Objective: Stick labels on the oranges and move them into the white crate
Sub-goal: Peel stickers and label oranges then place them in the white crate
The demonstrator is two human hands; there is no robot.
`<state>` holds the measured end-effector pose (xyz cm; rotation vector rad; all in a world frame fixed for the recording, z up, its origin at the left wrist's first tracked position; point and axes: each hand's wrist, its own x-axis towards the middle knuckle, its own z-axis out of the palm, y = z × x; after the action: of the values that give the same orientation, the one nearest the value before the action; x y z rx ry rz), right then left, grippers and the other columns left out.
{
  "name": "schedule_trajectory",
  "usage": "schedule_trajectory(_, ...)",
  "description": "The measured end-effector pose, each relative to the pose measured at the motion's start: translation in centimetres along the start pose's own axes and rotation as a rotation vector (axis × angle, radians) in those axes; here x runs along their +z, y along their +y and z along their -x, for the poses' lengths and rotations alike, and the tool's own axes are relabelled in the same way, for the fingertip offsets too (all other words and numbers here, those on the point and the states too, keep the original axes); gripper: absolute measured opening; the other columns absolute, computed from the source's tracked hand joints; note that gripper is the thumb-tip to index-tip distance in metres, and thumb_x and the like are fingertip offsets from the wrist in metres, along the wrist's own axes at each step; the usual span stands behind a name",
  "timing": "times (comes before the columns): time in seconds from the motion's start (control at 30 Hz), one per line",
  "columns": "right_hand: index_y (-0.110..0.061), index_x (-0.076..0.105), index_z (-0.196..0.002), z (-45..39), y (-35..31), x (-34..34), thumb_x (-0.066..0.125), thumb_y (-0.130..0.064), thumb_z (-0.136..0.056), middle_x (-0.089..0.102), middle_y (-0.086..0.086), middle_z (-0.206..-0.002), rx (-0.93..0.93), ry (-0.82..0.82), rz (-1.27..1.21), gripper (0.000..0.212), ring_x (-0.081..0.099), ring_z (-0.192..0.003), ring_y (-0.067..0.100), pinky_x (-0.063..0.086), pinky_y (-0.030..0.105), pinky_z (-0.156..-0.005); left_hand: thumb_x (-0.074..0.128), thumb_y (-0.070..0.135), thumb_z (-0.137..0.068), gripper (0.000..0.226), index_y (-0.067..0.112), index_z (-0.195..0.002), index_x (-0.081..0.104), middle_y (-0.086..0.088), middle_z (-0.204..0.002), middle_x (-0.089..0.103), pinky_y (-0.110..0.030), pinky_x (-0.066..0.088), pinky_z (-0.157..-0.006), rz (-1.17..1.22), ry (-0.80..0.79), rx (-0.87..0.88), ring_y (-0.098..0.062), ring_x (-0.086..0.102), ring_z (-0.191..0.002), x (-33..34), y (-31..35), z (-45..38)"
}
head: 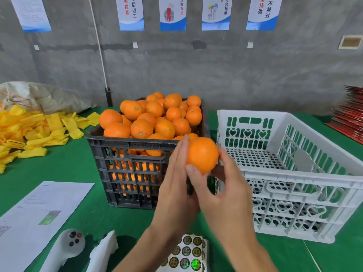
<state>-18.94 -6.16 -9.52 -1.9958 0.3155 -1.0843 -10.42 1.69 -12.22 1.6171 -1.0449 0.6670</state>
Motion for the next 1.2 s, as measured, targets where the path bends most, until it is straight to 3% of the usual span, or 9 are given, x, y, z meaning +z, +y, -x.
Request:
schedule_trajectory(0.17, -0.031, 0.063, -0.126, -6.5, 0.4, -3.5, 0.077, -0.059, -0.08, 0.072, -0.019, -0.091, 0.106, 0.087, -0.127, 0.056, 0.07, -0.081, 0.002, 0.06, 0.027, -0.076, 0.056, 0.006, -0.1, 0.07, 0.019, -0.161, 0.024, 0.006, -0.165, 0.029, -0.024, 0.029, -0.121, 0.045, -0.342, 0.149, -0.005, 0.028, -0.15, 0.7, -0.8, -7.4)
schedule_trajectory(0.33, -0.021, 0.053, -0.139, -10.1, 3.9, -5.8, 0.082, -0.049, -0.08, 0.065, 0.003, -0.124, 0.108, 0.054, 0.333, 0.071, 0.066, -0.101, 0.022, 0.056, 0.04, -0.086, 0.056, 0.022, -0.1, 0.038, 0.021, -0.138, 0.055, 0.0, -0.138, 0.06, -0.035, 0.048, -0.102, -0.254, -0.454, -0.074, -0.019, 0.055, -0.128, 0.2, -4.8, -13.1)
schedule_trajectory(0.5, -0.017, 0.044, -0.151, -11.5, 5.9, -6.3, 0.082, -0.033, -0.086, 0.061, 0.013, -0.139, 0.15, -0.11, 0.64, 0.077, 0.056, -0.122, 0.04, 0.051, 0.055, -0.099, 0.067, 0.049, -0.086, 0.028, 0.022, -0.085, 0.059, 0.0, -0.09, 0.057, -0.036, 0.041, -0.074, -0.505, -0.983, -0.564, -0.023, 0.052, -0.08, 0.0, -6.3, -17.9)
schedule_trajectory(0.67, -0.018, 0.044, -0.151, -11.7, 5.9, -6.4, 0.079, -0.032, -0.089, 0.064, 0.013, -0.134, 0.207, -0.135, 0.632, 0.073, 0.059, -0.122, 0.039, 0.05, 0.053, -0.097, 0.081, 0.047, -0.076, 0.036, 0.017, -0.096, 0.078, -0.001, -0.11, 0.071, -0.051, 0.054, -0.097, -0.596, -1.248, -0.575, -0.027, 0.065, -0.102, 0.1, -5.5, -20.5)
schedule_trajectory(0.77, -0.019, 0.047, -0.15, -11.6, 6.0, -6.5, 0.073, -0.031, -0.095, 0.066, 0.013, -0.133, 0.234, -0.14, 0.624, 0.062, 0.06, -0.121, 0.035, 0.05, 0.047, -0.096, 0.086, 0.043, -0.075, 0.046, 0.014, -0.11, 0.077, -0.001, -0.114, 0.071, -0.041, 0.055, -0.091, -0.508, -1.072, -0.485, -0.021, 0.064, -0.103, -0.8, -5.8, -20.5)
schedule_trajectory(0.87, -0.018, 0.056, -0.143, -11.3, 6.2, -6.1, 0.065, -0.032, -0.099, 0.067, 0.011, -0.131, 0.147, -0.068, 0.647, 0.048, 0.06, -0.121, 0.031, 0.049, 0.044, -0.096, 0.088, 0.048, -0.071, 0.058, 0.015, -0.117, 0.075, -0.002, -0.115, 0.073, -0.033, 0.052, -0.092, -0.368, -0.553, -0.303, -0.014, 0.063, -0.105, -2.3, -5.4, -19.5)
schedule_trajectory(1.03, -0.004, 0.075, -0.106, -7.7, 5.6, -3.6, 0.063, -0.007, -0.096, 0.074, 0.007, -0.094, -0.608, 0.123, 0.431, 0.016, 0.066, -0.086, 0.023, 0.051, 0.037, -0.082, 0.086, 0.053, -0.073, 0.063, 0.026, -0.128, 0.069, 0.011, -0.123, 0.071, -0.028, 0.055, -0.097, 0.117, 0.012, -0.221, -0.001, 0.065, -0.113, -4.4, -3.4, -13.5)
schedule_trajectory(1.13, -0.007, 0.074, -0.098, -1.9, 6.4, 0.3, 0.064, -0.006, -0.094, 0.063, -0.001, -0.077, -0.842, -0.164, 0.281, 0.011, 0.054, -0.068, 0.014, 0.044, 0.023, -0.065, 0.085, 0.043, -0.079, 0.056, 0.027, -0.129, 0.068, 0.007, -0.129, 0.068, -0.039, 0.055, -0.098, 0.2, 0.101, -0.062, -0.015, 0.063, -0.123, -4.6, -2.6, -8.5)
schedule_trajectory(1.2, -0.019, 0.071, -0.113, 1.6, 7.8, 2.6, 0.06, -0.035, -0.1, 0.068, -0.009, -0.094, -0.562, -0.557, 0.265, 0.024, 0.058, -0.083, 0.006, 0.053, 0.024, -0.08, 0.084, 0.041, -0.082, 0.056, 0.024, -0.131, 0.066, 0.005, -0.132, 0.066, -0.047, 0.055, -0.094, 0.17, 0.145, 0.009, -0.022, 0.062, -0.124, -4.3, -2.8, -5.6)
